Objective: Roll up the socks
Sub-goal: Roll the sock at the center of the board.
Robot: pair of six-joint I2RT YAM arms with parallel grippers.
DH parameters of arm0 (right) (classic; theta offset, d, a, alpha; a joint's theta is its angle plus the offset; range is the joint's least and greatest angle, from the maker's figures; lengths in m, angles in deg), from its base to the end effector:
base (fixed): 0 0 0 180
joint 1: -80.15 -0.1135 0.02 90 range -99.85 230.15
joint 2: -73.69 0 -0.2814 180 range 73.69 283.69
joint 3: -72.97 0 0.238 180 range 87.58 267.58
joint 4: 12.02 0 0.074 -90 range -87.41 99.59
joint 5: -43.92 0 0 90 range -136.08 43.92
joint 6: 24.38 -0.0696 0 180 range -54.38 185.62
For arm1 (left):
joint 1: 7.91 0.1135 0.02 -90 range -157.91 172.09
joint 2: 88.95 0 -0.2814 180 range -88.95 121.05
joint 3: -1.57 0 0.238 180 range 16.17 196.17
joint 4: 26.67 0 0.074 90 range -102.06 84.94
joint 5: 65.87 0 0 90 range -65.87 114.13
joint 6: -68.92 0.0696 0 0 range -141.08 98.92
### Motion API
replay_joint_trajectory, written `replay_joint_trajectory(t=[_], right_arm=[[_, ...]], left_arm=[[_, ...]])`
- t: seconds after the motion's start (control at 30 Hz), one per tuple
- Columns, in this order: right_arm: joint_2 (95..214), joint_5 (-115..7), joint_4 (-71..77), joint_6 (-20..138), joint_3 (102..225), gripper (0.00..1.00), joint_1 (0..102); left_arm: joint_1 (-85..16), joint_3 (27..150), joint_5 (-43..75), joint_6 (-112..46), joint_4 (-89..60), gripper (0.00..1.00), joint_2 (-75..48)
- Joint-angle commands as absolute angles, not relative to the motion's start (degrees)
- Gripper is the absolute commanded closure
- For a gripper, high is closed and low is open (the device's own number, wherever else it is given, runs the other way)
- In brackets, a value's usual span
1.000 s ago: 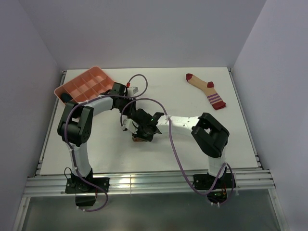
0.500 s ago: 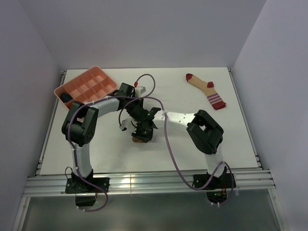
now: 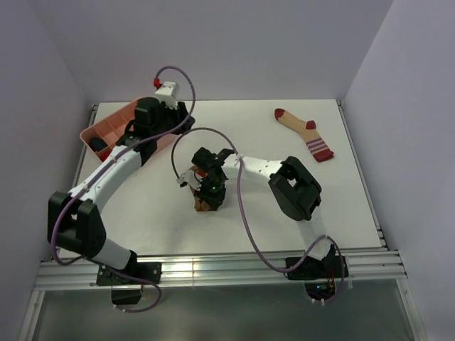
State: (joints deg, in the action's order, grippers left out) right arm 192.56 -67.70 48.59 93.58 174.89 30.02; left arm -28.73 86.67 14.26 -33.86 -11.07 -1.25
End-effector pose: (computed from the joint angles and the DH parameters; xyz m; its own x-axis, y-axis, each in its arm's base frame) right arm 0.2453 0.3337 0.1551 -0.1945 -0.9129 -0.3590 -0.9687 0.1212 0.2168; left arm 0.3527 -0.1469 0.3393 -0.3958 -0.0826 -0.9146 0.4254 0.8662 -0.2624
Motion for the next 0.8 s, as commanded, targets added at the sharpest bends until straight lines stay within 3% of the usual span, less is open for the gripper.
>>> replay_joint_trajectory(t=[0.0, 0.27, 0.47, 0.63, 0.77], right_arm=[[199.2, -68.6, 55.6, 93.7, 175.8, 1.00, 29.8], [204.2, -72.7, 63.9, 96.5, 183.3, 1.00, 30.8], [209.7, -76.0, 71.9, 99.6, 190.0, 1.00, 32.7], [214.9, -76.4, 76.9, 100.0, 196.3, 1.00, 35.6], [215.3, -76.6, 77.1, 100.2, 197.0, 1.00, 36.2]], left_arm=[[-27.2, 85.6, 15.1, -32.4, -13.8, 0.49, -8.8], [-27.2, 63.0, 9.9, -26.5, -17.4, 0.47, -35.9], [-28.6, 53.2, -1.4, -21.9, -12.2, 0.46, -48.0], [-34.6, 51.0, -3.6, -16.4, -4.9, 0.45, -44.0], [-42.8, 53.0, -1.2, -10.6, 3.0, 0.45, -33.8]])
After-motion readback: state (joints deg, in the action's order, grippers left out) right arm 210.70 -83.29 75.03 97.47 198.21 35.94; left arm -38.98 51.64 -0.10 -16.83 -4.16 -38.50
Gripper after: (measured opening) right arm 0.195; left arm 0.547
